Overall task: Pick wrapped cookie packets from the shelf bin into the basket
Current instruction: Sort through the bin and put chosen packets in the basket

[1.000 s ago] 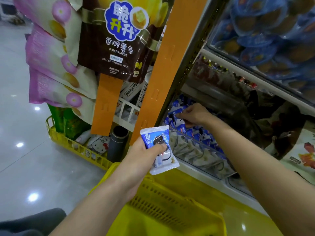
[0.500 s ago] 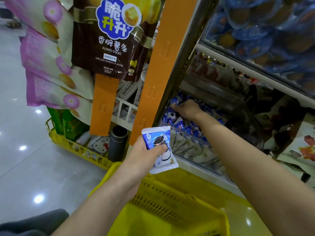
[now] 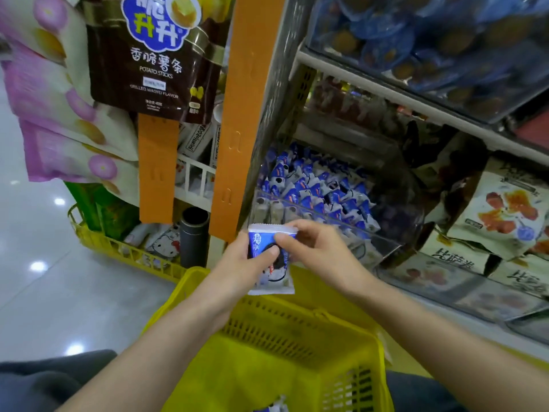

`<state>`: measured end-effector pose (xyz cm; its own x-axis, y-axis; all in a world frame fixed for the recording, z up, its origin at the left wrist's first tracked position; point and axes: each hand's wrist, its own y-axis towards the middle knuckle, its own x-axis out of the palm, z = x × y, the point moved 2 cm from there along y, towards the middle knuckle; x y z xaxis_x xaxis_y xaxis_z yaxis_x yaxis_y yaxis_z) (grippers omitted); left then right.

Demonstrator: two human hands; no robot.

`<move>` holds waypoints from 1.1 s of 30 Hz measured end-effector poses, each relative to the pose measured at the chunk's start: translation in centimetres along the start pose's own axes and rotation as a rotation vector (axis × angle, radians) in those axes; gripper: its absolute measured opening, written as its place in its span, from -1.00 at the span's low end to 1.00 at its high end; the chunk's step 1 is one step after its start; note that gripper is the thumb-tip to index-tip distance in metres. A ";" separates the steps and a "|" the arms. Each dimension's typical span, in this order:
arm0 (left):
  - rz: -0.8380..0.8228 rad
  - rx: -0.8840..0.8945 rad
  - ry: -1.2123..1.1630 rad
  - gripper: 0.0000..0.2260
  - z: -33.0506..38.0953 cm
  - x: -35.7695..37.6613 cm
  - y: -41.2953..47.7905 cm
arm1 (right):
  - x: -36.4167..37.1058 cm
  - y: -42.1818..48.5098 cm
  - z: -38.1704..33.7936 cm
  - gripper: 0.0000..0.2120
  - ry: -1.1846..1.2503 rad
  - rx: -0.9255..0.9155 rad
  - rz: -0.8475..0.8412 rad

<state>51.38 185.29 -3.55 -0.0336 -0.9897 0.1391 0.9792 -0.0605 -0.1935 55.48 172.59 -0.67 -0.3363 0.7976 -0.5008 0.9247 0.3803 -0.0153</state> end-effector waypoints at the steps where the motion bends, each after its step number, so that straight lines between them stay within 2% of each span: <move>1: -0.008 -0.003 0.022 -0.72 -0.2 0.2 -0.1 | 0.0 -0.4 0.4 -0.94 0.057 0.018 0.010; 5: -0.040 0.002 0.051 -0.79 -1.3 1.0 -0.7 | -0.1 -1.8 2.0 -0.82 0.262 0.118 0.119; 9: -0.018 0.045 0.140 -0.90 -2.2 1.6 -0.6 | 0.0 -3.0 3.2 -0.77 0.310 0.128 0.184; 11: 0.002 0.100 0.194 -0.83 -2.6 1.8 -0.3 | 0.1 -3.3 3.7 -0.78 0.350 0.144 0.189; 15: 0.043 0.157 0.213 -0.75 -3.2 1.8 0.2 | 0.7 -3.9 4.6 -0.94 0.450 0.205 0.103; 19: 0.050 0.094 0.161 -0.75 -4.3 1.7 0.6 | 1.5 -4.2 5.3 -0.84 0.452 0.196 0.153; 21: 0.066 0.022 0.088 -0.70 -4.7 1.7 0.7 | 1.5 -4.3 5.4 -0.83 0.306 0.102 0.209; 23: 0.076 -0.038 0.022 -0.70 -5.0 1.7 0.8 | 1.3 -4.4 5.5 -0.86 -0.001 -0.036 0.263; 25: 0.041 -0.076 -0.031 -0.77 -4.9 1.9 0.9 | 1.2 -4.4 5.6 -0.86 -0.099 -0.084 0.294; 27: -0.021 -0.087 -0.049 -0.89 -4.8 1.9 0.9 | 0.8 -4.3 5.8 -0.85 0.065 0.006 0.344; 30: -0.068 -0.076 0.030 -0.80 -5.0 2.1 0.5 | -0.6 -3.7 6.2 -0.89 0.337 0.145 0.442; 33: -0.004 0.000 0.005 -0.80 -4.8 1.9 0.4 | -1.6 -3.5 6.4 -0.92 0.541 0.217 0.422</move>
<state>50.72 182.78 -8.00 -0.0384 -0.9901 0.1347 0.9791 -0.0642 -0.1930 53.94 166.93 -5.36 0.0687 0.9976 -0.0044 0.9910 -0.0687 -0.1149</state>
